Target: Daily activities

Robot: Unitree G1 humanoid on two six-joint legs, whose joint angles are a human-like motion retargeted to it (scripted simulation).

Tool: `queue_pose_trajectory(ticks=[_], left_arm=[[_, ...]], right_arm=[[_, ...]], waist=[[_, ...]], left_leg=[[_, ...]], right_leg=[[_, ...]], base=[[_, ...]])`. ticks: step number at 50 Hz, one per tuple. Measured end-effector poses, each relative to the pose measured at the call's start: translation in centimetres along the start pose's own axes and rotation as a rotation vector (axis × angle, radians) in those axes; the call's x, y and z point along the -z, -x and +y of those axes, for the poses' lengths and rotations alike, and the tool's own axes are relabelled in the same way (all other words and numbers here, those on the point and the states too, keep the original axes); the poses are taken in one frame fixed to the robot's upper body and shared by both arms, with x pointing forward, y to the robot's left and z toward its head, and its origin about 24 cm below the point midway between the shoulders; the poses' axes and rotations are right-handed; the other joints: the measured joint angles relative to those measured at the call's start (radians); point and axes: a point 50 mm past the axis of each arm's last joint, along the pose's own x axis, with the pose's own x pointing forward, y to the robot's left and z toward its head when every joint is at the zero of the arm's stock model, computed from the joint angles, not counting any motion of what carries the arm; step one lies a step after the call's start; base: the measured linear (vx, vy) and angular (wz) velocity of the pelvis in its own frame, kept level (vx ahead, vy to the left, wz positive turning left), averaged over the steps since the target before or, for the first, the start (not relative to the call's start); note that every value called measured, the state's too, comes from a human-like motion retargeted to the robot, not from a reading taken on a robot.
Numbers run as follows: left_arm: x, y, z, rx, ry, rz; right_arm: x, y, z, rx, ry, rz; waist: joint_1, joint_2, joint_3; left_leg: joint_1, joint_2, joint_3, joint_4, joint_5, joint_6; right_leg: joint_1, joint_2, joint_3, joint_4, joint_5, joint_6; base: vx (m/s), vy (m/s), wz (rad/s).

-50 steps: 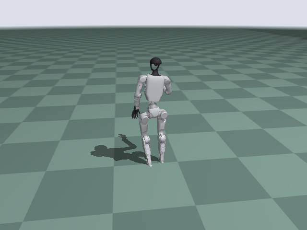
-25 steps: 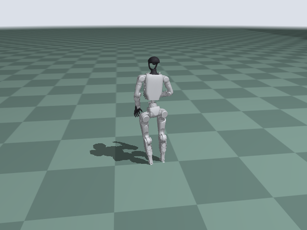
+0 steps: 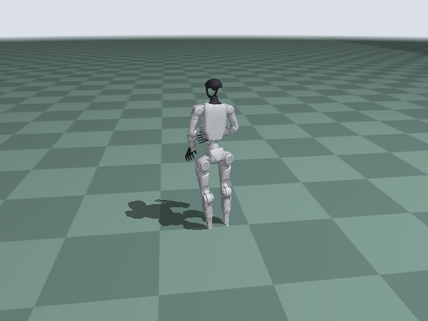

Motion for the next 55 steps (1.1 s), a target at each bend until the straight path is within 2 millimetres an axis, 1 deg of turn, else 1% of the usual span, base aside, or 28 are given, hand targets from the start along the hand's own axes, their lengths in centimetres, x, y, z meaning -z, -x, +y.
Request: queue_pose_trajectory(ticks=[1,2,3,4,5,6,7,8,9,12,14,16,18,20,25,28,30,33,36,40,43,47,50,55], left_arm=[[0.0,-0.5,1.1,-0.009,-0.006,-0.007],[-0.2,-0.8,1.5,-0.008,-0.008,-0.015],[-0.6,-0.5,0.6,0.011,-0.004,-0.023],[-0.8,-0.7,0.9,0.015,-0.007,-0.03],[-0.8,-1.2,1.9,0.01,-0.014,-0.036],[-1.2,-0.9,0.9,0.033,-0.012,-0.043],[-1.5,-0.9,0.5,0.047,-0.012,-0.049],[-1.5,-1.3,1.4,0.044,-0.018,-0.051],[-1.6,-1.5,1.8,0.047,-0.022,-0.056],[-2.1,-1.9,2.2,0.062,-0.031,-0.063],[-2.3,-2.1,2.3,0.066,-0.034,-0.062],[-2.4,-2.3,2.5,0.064,-0.031,-0.061],[-2.6,-2.4,2.7,0.053,-0.022,-0.061],[-2.7,-2.5,2.9,0.035,-0.008,-0.06],[-2.9,-2.7,3.7,-0.026,0.045,-0.057],[-2.9,-2.7,4.2,-0.065,0.07,-0.059],[-3.0,-2.7,4.6,-0.088,0.08,-0.064],[-3.2,-2.8,5.1,-0.114,0.09,-0.078],[-3.5,-2.8,5.6,-0.133,0.094,-0.1],[-4.1,-2.9,6.2,-0.149,0.101,-0.138],[-4.6,-3.0,6.6,-0.153,0.106,-0.164],[-5.1,-3.0,6.7,-0.143,0.11,-0.183],[-5.4,-3.1,6.7,-0.134,0.11,-0.189],[-5.6,-3.2,6.6,-0.119,0.105,-0.195]], right_arm=[[-0.3,-0.3,-1.1,0.009,0.009,0.003],[-0.4,-0.6,-1.8,0.018,0.01,0.011],[0.1,-0.8,-1.7,0.024,-0.004,0.032],[-0.1,-1.1,-2.7,0.044,0.0,0.036],[-0.8,-1.5,-4.2,0.072,0.012,0.029],[-0.7,-1.7,-4.7,0.103,0.004,0.036],[-1.0,-2.0,-5.7,0.142,0.003,0.033],[-2.2,-2.3,-7.8,0.196,0.018,0.01],[-3.3,-2.5,-9.7,0.254,0.025,-0.014],[-6.7,-2.5,-14.7,0.442,0.025,-0.094],[-8.7,-2.1,-17.5,0.561,0.012,-0.144],[-10.2,-1.5,-19.8,0.661,-0.011,-0.186],[-11.3,-0.9,-21.4,0.738,-0.045,-0.221],[-11.9,-0.3,-22.5,0.796,-0.085,-0.253],[-12.4,0.5,-23.7,0.879,-0.207,-0.323],[-12.5,0.7,-23.8,0.904,-0.276,-0.359],[-12.3,0.6,-23.5,0.904,-0.316,-0.375],[-11.5,0.0,-22.2,0.861,-0.358,-0.375],[-10.1,-0.7,-20.3,0.783,-0.374,-0.346],[-7.0,-1.6,-16.8,0.63,-0.383,-0.243],[-3.8,-1.9,-13.7,0.493,-0.396,-0.117],[0.4,-1.5,-10.0,0.329,-0.418,0.067],[2.7,-0.9,-8.2,0.245,-0.43,0.182],[5.2,0.0,-6.6,0.18,-0.454,0.311]], waist=[[0.003,0.004,0.025],[0.004,0.007,0.04],[0.004,0.008,0.035],[0.004,0.011,0.046],[0.004,0.015,0.065],[0.003,0.017,0.056],[0.002,0.019,0.056],[0.002,0.023,0.072],[0.002,0.027,0.086],[0.002,0.037,0.117],[0.004,0.04,0.128],[0.007,0.043,0.136],[0.011,0.045,0.143],[0.014,0.047,0.147],[0.021,0.051,0.157],[0.024,0.052,0.161],[0.026,0.051,0.164],[0.029,0.05,0.168],[0.029,0.048,0.173],[0.028,0.045,0.18],[0.028,0.045,0.185],[0.029,0.048,0.19],[0.03,0.052,0.193],[0.031,0.058,0.196]], left_leg=[[0.018,0.003,-0.001,0.02,-0.027,-0.003],[0.031,0.005,-0.005,0.025,-0.037,-0.005],[0.035,0.003,-0.013,0.003,-0.011,-0.006],[0.043,0.004,-0.016,0.011,-0.022,-0.008],[0.053,0.007,-0.016,0.034,-0.05,-0.01],[0.053,0.005,-0.025,0.011,-0.023,-0.011],[0.054,0.004,-0.029,0.003,-0.014,-0.012],[0.06,0.007,-0.027,0.026,-0.042,-0.014],[0.068,0.008,-0.027,0.035,-0.052,-0.015],[0.087,0.01,-0.033,0.038,-0.053,-0.015],[0.092,0.008,-0.037,0.038,-0.051,-0.015],[0.094,0.007,-0.041,0.038,-0.05,-0.014],[0.093,0.006,-0.044,0.038,-0.048,-0.015],[0.092,0.005,-0.047,0.037,-0.046,-0.016],[0.088,0.005,-0.052,0.037,-0.043,-0.02],[0.084,0.005,-0.053,0.037,-0.041,-0.022],[0.081,0.004,-0.054,0.037,-0.039,-0.022],[0.077,0.005,-0.053,0.037,-0.038,-0.023],[0.073,0.006,-0.051,0.037,-0.039,-0.025],[0.071,0.01,-0.05,0.037,-0.042,-0.029],[0.071,0.013,-0.053,0.037,-0.046,-0.034],[0.072,0.018,-0.057,0.037,-0.048,-0.042],[0.071,0.021,-0.06,0.037,-0.048,-0.047],[0.068,0.024,-0.063,0.037,-0.046,-0.054]], right_leg=[[0.027,0.007,0.006,-0.001,-0.014,0.001],[0.043,0.01,0.006,-0.001,-0.019,0.001],[0.04,0.004,-0.006,0.0,-0.007,0.001],[0.053,0.007,-0.006,-0.003,-0.011,0.002],[0.074,0.014,0.001,-0.007,-0.023,0.003],[0.069,0.008,-0.012,-0.01,-0.007,0.003],[0.071,0.006,-0.018,-0.014,0.0,0.004],[0.088,0.013,-0.009,-0.018,-0.011,0.004],[0.1,0.017,-0.006,-0.02,-0.015,0.003],[0.124,0.019,-0.007,-0.024,-0.015,-0.001],[0.132,0.018,-0.008,-0.027,-0.014,-0.004],[0.136,0.017,-0.01,-0.031,-0.012,-0.007],[0.139,0.017,-0.012,-0.035,-0.011,-0.008],[0.14,0.016,-0.014,-0.038,-0.009,-0.009],[0.138,0.016,-0.02,-0.04,-0.007,-0.008],[0.134,0.015,-0.023,-0.039,-0.007,-0.006],[0.131,0.015,-0.024,-0.038,-0.006,-0.004],[0.126,0.015,-0.026,-0.037,-0.005,-0.002],[0.121,0.016,-0.027,-0.035,-0.004,0.001],[0.118,0.019,-0.031,-0.031,-0.005,0.004],[0.116,0.022,-0.034,-0.027,-0.008,0.005],[0.113,0.026,-0.041,-0.019,-0.013,0.003],[0.11,0.028,-0.046,-0.012,-0.018,0.0],[0.104,0.029,-0.054,-0.003,-0.024,-0.005]], base=[[0.0,0.0,0.0],[0.0,0.01,0.25],[-0.02,0.02,0.32],[0.01,0.02,0.25],[0.01,0.02,0.26],[-0.02,0.03,0.33],[-0.02,0.03,0.31],[0.0,0.0,0.0],[0.05,0.01,0.01],[0.0,0.0,0.0],[0.0,0.0,0.0],[0.0,0.0,0.0],[0.0,0.0,0.0],[0.0,0.0,0.0],[0.0,0.0,0.0],[0.0,0.0,0.0],[0.0,0.0,0.0],[0.0,0.0,0.0],[0.0,0.0,0.0],[0.0,0.0,0.0],[0.0,0.0,0.0],[0.0,0.0,0.0],[0.0,0.0,0.0],[0.0,0.0,0.0]])
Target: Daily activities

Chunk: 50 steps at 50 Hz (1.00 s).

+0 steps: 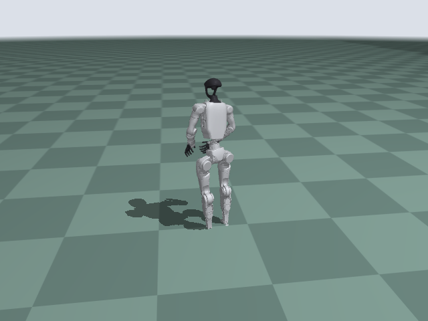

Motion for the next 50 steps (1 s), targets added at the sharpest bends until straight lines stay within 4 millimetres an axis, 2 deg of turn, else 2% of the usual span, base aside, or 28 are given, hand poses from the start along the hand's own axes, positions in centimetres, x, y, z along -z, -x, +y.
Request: queue_pose_trajectory(ticks=[5,12,36,42,50], left_arm=[[-0.2,-0.1,0.0,0.009,0.004,-0.004],[-0.5,-0.2,0.1,0.005,0.021,-0.009],[-0.6,-0.3,-0.6,0.041,0.078,0.042],[-0.8,-0.6,-1.2,0.082,0.07,0.066],[-1.1,-1.0,-1.9,0.165,0.048,0.082]], right_arm=[[1.1,0.0,0.0,-0.005,-0.021,0.059],[1.5,0.0,0.2,0.001,-0.066,0.07],[2.8,0.3,2.9,-0.131,-0.08,0.113],[2.1,-0.5,2.7,-0.154,-0.039,0.132],[-0.4,-1.9,2.7,-0.199,0.016,0.105]], waist=[[0.003,0.004,0.0],[0.008,0.006,-0.002],[0.028,-0.004,-0.025],[0.036,-0.006,-0.026],[0.035,-0.004,-0.019]], left_leg=[[-0.005,0.002,-0.002,0.0,0.002,-0.003],[-0.01,0.003,-0.006,0.0,0.005,-0.004],[0.012,-0.005,-0.061,0.0,0.015,-0.003],[0.019,-0.005,-0.073,0.0,0.016,-0.008],[0.022,-0.002,-0.076,0.0,0.017,-0.011]], right_leg=[[-0.005,0.002,-0.003,0.001,0.001,-0.004],[-0.006,0.003,-0.005,-0.003,0.005,-0.009],[0.021,-0.004,-0.044,0.011,-0.019,-0.019],[0.034,-0.004,-0.057,0.01,-0.023,-0.02],[0.042,0.0,-0.063,0.004,-0.021,-0.025]], base=[[0.0,0.0,0.0],[0.0,0.0,0.0],[0.0,0.0,0.0],[0.0,0.0,0.0],[0.0,0.0,0.0]])
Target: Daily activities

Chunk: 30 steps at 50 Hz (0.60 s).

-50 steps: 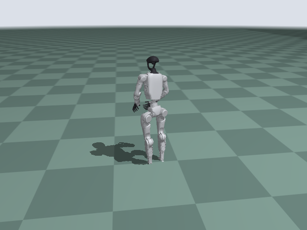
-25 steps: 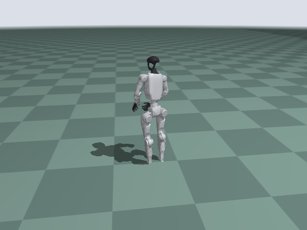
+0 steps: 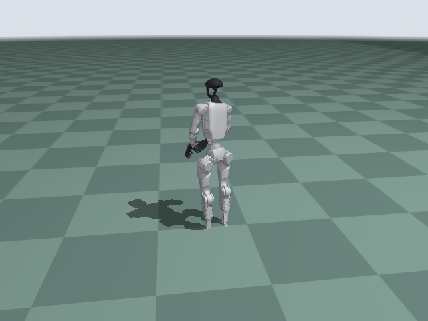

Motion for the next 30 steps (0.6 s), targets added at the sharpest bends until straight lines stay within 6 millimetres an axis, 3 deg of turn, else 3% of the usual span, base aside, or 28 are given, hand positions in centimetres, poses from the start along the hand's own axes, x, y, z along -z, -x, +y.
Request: queue_pose_trajectory(ticks=[8,30], left_arm=[[0.0,-0.1,0.1,0.014,0.05,0.012],[0.8,0.9,1.0,-0.051,0.21,-0.018]], right_arm=[[-1.2,-0.3,0.8,-0.05,0.027,-0.045],[0.0,1.7,4.7,-0.17,0.133,-0.148]], waist=[[-0.002,0.0,0.005],[0.003,-0.01,0.021]], left_leg=[[-0.002,0.002,0.0,0.001,-0.001,0.004],[0.022,0.006,0.032,0.003,-0.016,0.04]], right_leg=[[0.0,0.003,0.004,-0.006,0.003,-0.002],[0.014,0.008,0.041,-0.007,-0.002,-0.007]], base=[[0.0,0.0,0.0],[0.0,0.0,0.0]])
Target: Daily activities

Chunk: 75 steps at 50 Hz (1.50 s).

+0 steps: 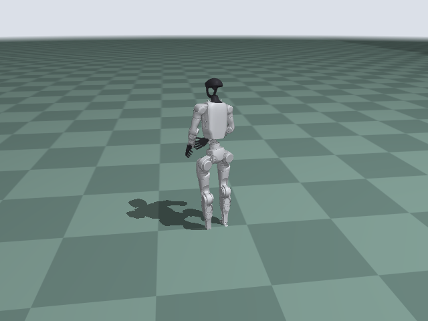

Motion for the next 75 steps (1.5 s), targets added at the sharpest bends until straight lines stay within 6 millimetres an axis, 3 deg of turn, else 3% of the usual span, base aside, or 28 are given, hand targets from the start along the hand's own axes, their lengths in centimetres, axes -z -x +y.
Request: queue_pose_trajectory(ticks=[18,37,48,57,60,68,75], left_arm=[[0.1,0.9,0.3,0.005,0.137,-0.029],[-0.3,1.7,0.8,0.004,0.252,-0.083],[-1.3,2.1,1.6,0.052,0.17,-0.177],[-5.5,2.8,4.1,0.001,0.027,-0.39],[-5.9,3.0,5.0,-0.041,-0.015,-0.417],[-3.6,3.1,5.9,-0.085,-0.101,-0.346],[-0.4,2.4,5.0,-0.017,-0.138,-0.199]], right_arm=[[-0.7,0.4,1.4,-0.108,0.152,0.011],[-1.5,0.8,2.4,-0.071,-0.002,-0.11],[-2.2,0.9,2.9,-0.086,-0.034,-0.188],[-6.7,2.8,-0.3,0.075,0.03,-0.406],[-7.6,3.6,-1.4,0.154,0.063,-0.462],[-8.2,4.8,-2.2,0.244,0.157,-0.498],[-6.1,4.8,-1.6,0.205,0.151,-0.414]], waist=[[0.009,-0.014,0.011],[0.005,-0.018,0.016],[0.022,-0.039,0.009],[0.04,-0.07,0.001],[0.047,-0.081,0.002],[0.058,-0.116,0.013],[0.053,-0.137,0.024]], left_leg=[[0.036,0.001,0.028,0.002,-0.012,0.019],[0.047,-0.001,0.041,0.033,-0.039,0.031],[0.041,-0.002,0.044,0.057,-0.054,0.041],[0.032,-0.009,0.047,0.107,-0.082,0.053],[0.029,-0.013,0.05,0.133,-0.096,0.057],[0.029,-0.025,0.062,0.203,-0.133,0.064],[0.031,-0.028,0.077,0.249,-0.161,0.066]], right_leg=[[0.026,0.001,0.032,0.007,-0.008,-0.012],[0.036,0.002,0.049,0.024,-0.021,-0.011],[0.039,0.005,0.06,0.021,-0.018,-0.008],[0.053,0.005,0.073,0.015,-0.016,-0.009],[0.06,0.004,0.08,0.015,-0.018,-0.009],[0.08,-0.001,0.098,0.032,-0.035,-0.008],[0.081,-0.003,0.106,0.071,-0.062,-0.003]], base=[[0.0,0.0,0.0],[0.0,0.0,0.0],[0.0,0.0,0.0],[0.0,0.0,0.0],[0.0,0.0,0.0],[0.0,0.0,0.0],[0.0,0.0,0.0]])
